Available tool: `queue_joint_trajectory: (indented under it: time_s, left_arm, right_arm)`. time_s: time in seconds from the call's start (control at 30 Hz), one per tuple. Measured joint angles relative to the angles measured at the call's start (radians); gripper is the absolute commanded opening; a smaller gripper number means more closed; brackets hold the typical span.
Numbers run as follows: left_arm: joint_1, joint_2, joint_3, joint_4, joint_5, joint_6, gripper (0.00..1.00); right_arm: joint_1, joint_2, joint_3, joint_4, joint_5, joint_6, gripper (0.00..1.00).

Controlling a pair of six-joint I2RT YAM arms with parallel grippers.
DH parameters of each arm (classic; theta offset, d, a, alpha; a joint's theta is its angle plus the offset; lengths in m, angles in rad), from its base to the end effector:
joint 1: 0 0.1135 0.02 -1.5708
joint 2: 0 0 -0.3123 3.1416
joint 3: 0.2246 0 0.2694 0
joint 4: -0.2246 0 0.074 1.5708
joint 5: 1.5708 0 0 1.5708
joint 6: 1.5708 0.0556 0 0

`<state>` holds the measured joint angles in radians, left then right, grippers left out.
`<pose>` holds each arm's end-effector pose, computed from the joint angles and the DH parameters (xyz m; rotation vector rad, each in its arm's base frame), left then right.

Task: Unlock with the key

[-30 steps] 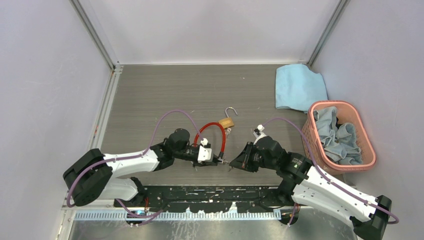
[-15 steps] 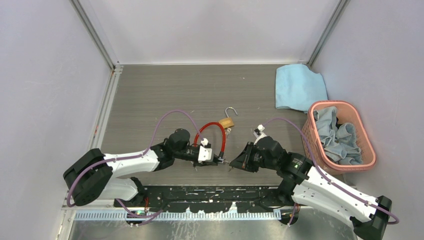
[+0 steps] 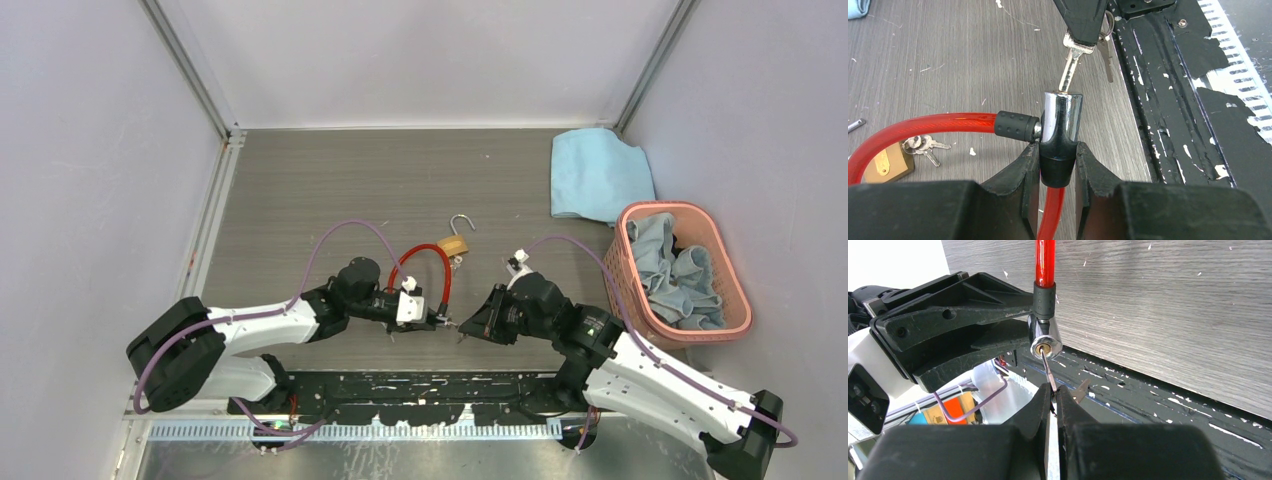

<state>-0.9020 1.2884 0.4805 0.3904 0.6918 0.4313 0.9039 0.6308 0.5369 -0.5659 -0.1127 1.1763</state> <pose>0.1362 -0.2296 0.2177 1.5774 1.2598 -0.9869 0.0798 0.1115 0.2536 0.2749 2.5215 1.1436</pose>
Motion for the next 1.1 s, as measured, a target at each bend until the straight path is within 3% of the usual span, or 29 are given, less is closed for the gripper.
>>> queue_joint_trajectory:
  time_s: [1.1]
  left_arm:
    - [-0.032,0.016,0.010,-0.061,-0.016,0.032,0.00]
  right_arm:
    - [0.000,0.120,0.017,0.015,-0.025,-0.051,0.01]
